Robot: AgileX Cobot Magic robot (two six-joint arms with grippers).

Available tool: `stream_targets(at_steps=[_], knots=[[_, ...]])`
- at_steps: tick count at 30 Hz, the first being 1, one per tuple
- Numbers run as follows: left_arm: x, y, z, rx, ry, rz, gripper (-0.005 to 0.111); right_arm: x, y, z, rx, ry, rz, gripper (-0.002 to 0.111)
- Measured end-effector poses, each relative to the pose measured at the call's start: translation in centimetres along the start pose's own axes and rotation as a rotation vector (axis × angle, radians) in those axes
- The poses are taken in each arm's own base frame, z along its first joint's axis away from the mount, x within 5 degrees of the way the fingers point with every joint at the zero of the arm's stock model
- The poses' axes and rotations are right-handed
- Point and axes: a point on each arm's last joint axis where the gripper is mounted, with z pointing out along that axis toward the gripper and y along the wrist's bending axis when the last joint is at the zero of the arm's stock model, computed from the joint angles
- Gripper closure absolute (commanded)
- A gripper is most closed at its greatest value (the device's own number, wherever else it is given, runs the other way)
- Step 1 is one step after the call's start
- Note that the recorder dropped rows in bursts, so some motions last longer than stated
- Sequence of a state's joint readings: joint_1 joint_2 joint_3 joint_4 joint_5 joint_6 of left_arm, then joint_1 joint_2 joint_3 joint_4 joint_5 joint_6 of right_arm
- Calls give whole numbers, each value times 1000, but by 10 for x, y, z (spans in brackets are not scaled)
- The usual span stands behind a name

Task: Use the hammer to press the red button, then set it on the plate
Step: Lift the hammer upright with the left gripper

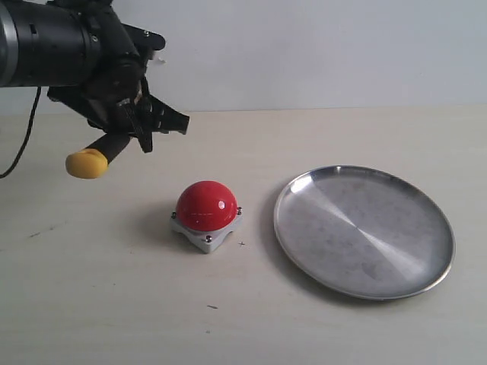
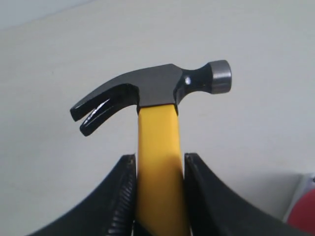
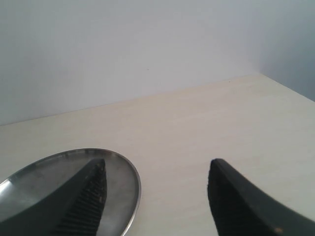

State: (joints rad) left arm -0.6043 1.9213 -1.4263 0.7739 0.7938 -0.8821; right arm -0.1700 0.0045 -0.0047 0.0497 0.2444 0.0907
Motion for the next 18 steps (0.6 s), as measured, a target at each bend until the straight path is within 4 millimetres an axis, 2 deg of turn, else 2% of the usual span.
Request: stream_targets(at_steps=[5,8,12,18], knots=[[2,-12,-19,-139,-132,24,107,0,0,0,0,0,0,49],[2,-17,-35,-187,-247,-56,107,0,0,0,0,0,0,49],[7,-31,-54,-162,-391,-145,107,0,0,0,0,0,0,49],[19,-50,-69,-136,-463,-186,107,0,0,0,0,0,0,49]])
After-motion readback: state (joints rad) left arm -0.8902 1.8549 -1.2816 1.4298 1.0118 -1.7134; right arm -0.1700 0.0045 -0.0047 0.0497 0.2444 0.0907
